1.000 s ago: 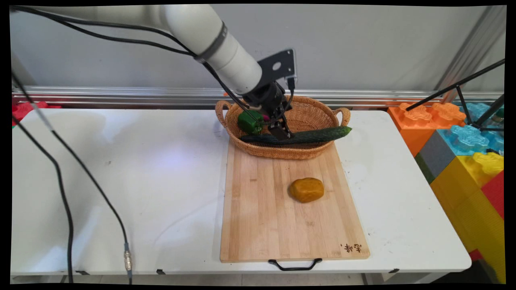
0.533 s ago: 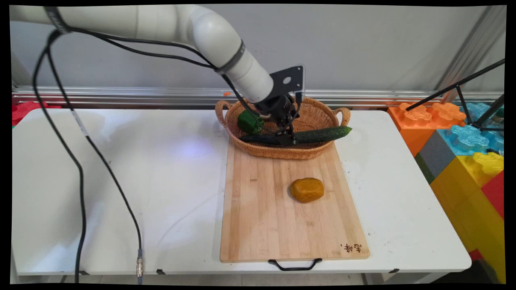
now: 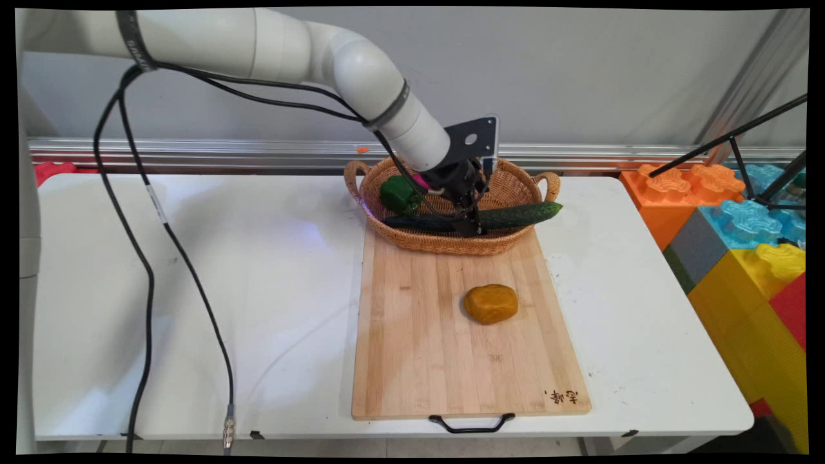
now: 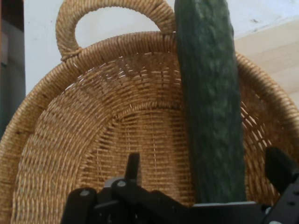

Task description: Pick up the cucumber from the vegetable basket, then place the picked object on the cutting board

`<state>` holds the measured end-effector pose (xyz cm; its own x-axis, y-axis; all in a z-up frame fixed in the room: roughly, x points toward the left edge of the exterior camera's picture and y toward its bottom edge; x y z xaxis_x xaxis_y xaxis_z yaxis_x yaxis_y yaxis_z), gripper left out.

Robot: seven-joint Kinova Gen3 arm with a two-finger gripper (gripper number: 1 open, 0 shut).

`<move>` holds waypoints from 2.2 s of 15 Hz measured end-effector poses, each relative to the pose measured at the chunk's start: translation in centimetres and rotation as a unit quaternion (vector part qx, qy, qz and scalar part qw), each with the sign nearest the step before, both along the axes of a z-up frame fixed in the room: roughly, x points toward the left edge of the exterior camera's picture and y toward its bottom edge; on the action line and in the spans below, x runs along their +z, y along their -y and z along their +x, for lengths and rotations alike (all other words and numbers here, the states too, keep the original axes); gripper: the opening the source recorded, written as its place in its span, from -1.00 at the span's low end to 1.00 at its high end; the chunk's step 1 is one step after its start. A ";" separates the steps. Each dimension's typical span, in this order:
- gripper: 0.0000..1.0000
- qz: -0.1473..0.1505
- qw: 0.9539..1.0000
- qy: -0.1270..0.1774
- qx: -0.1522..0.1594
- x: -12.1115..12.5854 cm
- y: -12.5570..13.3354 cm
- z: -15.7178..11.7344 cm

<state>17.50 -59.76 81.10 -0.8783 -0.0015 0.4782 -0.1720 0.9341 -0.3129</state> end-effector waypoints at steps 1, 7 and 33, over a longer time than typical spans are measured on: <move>1.00 -0.001 1.000 0.001 -0.002 -0.3 0.2 -0.2; -1.00 0.000 1.000 0.001 -0.012 -1.4 0.5 -1.0; -1.00 0.034 0.998 -0.044 -0.042 9.7 -16.3 -7.6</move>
